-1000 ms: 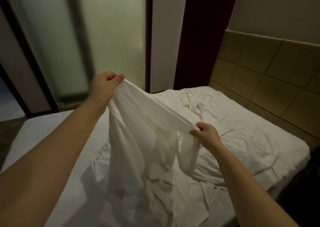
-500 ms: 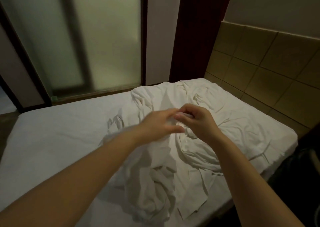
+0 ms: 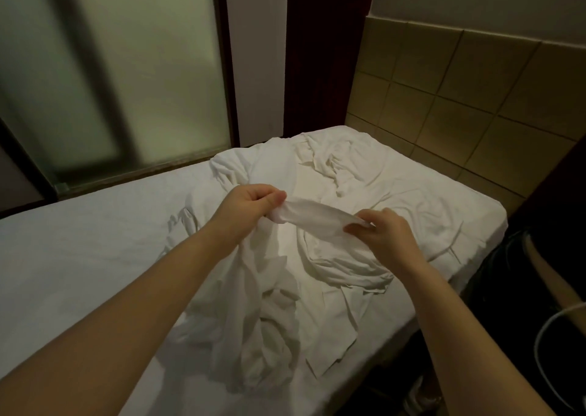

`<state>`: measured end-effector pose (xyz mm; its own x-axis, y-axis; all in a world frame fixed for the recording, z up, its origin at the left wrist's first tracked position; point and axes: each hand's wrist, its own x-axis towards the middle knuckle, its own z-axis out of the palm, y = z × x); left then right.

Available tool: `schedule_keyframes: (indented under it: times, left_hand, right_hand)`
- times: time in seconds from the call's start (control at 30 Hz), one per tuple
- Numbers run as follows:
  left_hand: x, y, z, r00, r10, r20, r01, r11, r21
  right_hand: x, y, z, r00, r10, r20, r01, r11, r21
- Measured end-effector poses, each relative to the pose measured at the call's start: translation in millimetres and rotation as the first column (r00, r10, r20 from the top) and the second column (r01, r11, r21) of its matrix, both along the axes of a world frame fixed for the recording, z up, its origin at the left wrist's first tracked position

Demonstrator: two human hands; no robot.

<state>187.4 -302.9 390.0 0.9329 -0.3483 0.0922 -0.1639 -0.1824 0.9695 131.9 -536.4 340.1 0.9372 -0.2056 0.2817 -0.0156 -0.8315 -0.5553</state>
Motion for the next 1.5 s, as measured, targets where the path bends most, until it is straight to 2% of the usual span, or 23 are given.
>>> schedule_keyframes:
  times: [0.1, 0.23, 0.37, 0.43, 0.5, 0.53, 0.6, 0.63, 0.73, 0.8, 0.87, 0.9, 1.0, 1.07, 1.13, 1.23, 1.3, 1.4, 1.5]
  left_hand:
    - [-4, -6, -2, 0.999, 0.051, -0.016, -0.051, 0.998, 0.035]
    - [-8, -14, -4, 0.999, 0.041, 0.003, -0.041, 0.989, 0.145]
    - [-12, -17, -7, 0.997, 0.073, 0.033, -0.078, 0.981, 0.176]
    - [-14, -16, -7, 0.993, 0.112, 0.037, -0.117, 0.978, 0.173]
    - [-15, -17, -8, 0.992, 0.124, 0.028, -0.127, 0.974, 0.188]
    - [-16, -18, -8, 0.992, 0.125, 0.019, -0.127, 0.971, 0.203]
    - [-17, -21, -10, 0.991, 0.130, 0.000, -0.127, 0.967, 0.222]
    - [-18, -23, -11, 0.991, 0.135, -0.006, -0.130, 0.966, 0.225]
    - [-16, -30, -12, 0.987, 0.157, 0.020, -0.158, 0.960, 0.232]
    - [-12, -34, -12, 0.970, 0.224, 0.095, -0.241, 0.937, 0.252]
    - [-9, -36, -7, 0.935, 0.324, 0.141, -0.350, 0.908, 0.231]
    - [-8, -36, -5, 0.921, 0.362, 0.142, -0.386, 0.896, 0.220]
    - [-8, -30, -2, 0.915, 0.400, 0.054, -0.401, 0.883, 0.243]
    - [-11, -25, -3, 0.924, 0.380, -0.052, -0.357, 0.902, 0.241]
    - [-13, -17, -5, 0.916, 0.379, -0.130, -0.346, 0.912, 0.220]
    - [-16, -5, -5, 0.884, 0.420, -0.205, -0.394, 0.906, 0.156]
    - [-17, -1, -4, 0.853, 0.458, -0.250, -0.455, 0.888, 0.073]
    - [-21, -1, -5, 0.803, 0.495, -0.332, -0.530, 0.848, -0.018]
    - [-28, -4, -9, 0.762, 0.501, -0.410, -0.578, 0.812, -0.081]
  right_hand:
    - [-4, -18, -2, 0.993, -0.086, 0.083, 0.080, 0.994, 0.068]
    - [-3, -31, -1, 0.956, -0.208, 0.208, 0.153, 0.956, 0.249]
    - [1, -52, -10, 0.909, -0.316, 0.271, 0.304, 0.949, 0.087]
    - [2, -56, -18, 0.904, -0.338, 0.262, 0.328, 0.941, 0.083]
    - [3, -55, -20, 0.906, -0.339, 0.255, 0.297, 0.936, 0.188]
    - [4, -53, -19, 0.904, -0.347, 0.250, 0.268, 0.915, 0.301]
    - [8, -49, -12, 0.905, -0.355, 0.236, 0.184, 0.825, 0.534]
    - [9, -48, -7, 0.908, -0.344, 0.241, 0.141, 0.789, 0.597]
    - [16, -44, 6, 0.935, -0.208, 0.288, -0.033, 0.756, 0.653]
    - [19, -41, 13, 0.938, -0.136, 0.319, -0.125, 0.725, 0.678]
    - [26, -42, 18, 0.929, -0.155, 0.335, -0.133, 0.707, 0.694]
    - [31, -44, 19, 0.928, -0.175, 0.329, -0.102, 0.730, 0.676]
    - [43, -46, 17, 0.952, -0.173, 0.253, 0.016, 0.851, 0.525]
    - [48, -41, 14, 0.954, -0.168, 0.249, 0.029, 0.877, 0.479]
    - [51, -32, 16, 0.934, -0.219, 0.283, 0.050, 0.863, 0.503]
    - [53, -21, 22, 0.907, -0.327, 0.266, 0.069, 0.738, 0.672]
    - [48, -4, 26, 0.933, -0.274, 0.234, 0.003, 0.653, 0.757]
    - [32, 40, 26, 0.985, 0.012, 0.173, -0.144, 0.616, 0.775]
    - [11, 83, 21, 0.971, 0.210, 0.111, -0.212, 0.554, 0.805]
